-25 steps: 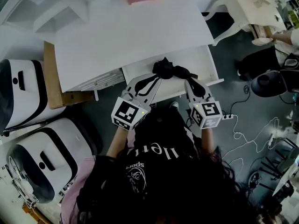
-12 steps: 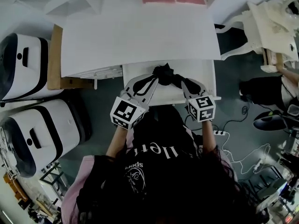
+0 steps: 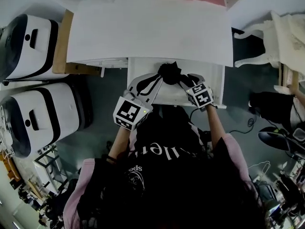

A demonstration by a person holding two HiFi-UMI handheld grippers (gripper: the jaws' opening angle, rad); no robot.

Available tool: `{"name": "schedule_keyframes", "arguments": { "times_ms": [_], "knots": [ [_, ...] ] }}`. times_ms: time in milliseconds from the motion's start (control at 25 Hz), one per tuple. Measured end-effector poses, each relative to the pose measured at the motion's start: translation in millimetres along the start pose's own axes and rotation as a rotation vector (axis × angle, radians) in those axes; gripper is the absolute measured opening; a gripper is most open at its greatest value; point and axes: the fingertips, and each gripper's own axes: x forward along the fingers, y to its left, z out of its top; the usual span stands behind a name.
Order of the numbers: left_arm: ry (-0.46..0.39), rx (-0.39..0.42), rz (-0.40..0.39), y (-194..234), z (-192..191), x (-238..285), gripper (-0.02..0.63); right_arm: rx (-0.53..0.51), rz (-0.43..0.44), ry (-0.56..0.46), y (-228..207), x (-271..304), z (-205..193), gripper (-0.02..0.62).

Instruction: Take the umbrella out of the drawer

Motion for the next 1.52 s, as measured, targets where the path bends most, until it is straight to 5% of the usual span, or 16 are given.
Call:
{"name": "schedule_keyframes", "arguments": {
  "times_ms": [200,680,880,1120,1520],
  "knots": [
    [0.005,-0.017,0.055,9,-4,0,0.028,-0.087,0.09,0.123,6,37,-13,0.221],
    [0.034,-0.038,0.15,11,-30,-24,0.028,-0.425,0.12,0.388,2,103,-57,0.275],
    [0.041,-0.065,0.208,17,-36,-36,0.028,-0.437,0.094,0.455,1,117,-66,0.281],
    [0.036,-0.069,0.239,17,-37,-45,0.028,-0.447,-0.04,0.535,-7,135,-78,0.282],
    [0.042,-0.062,0.238,13,-36,-51,0.028,-0.441,-0.034,0.498,-5,110,-68,0.281]
  ]
}}
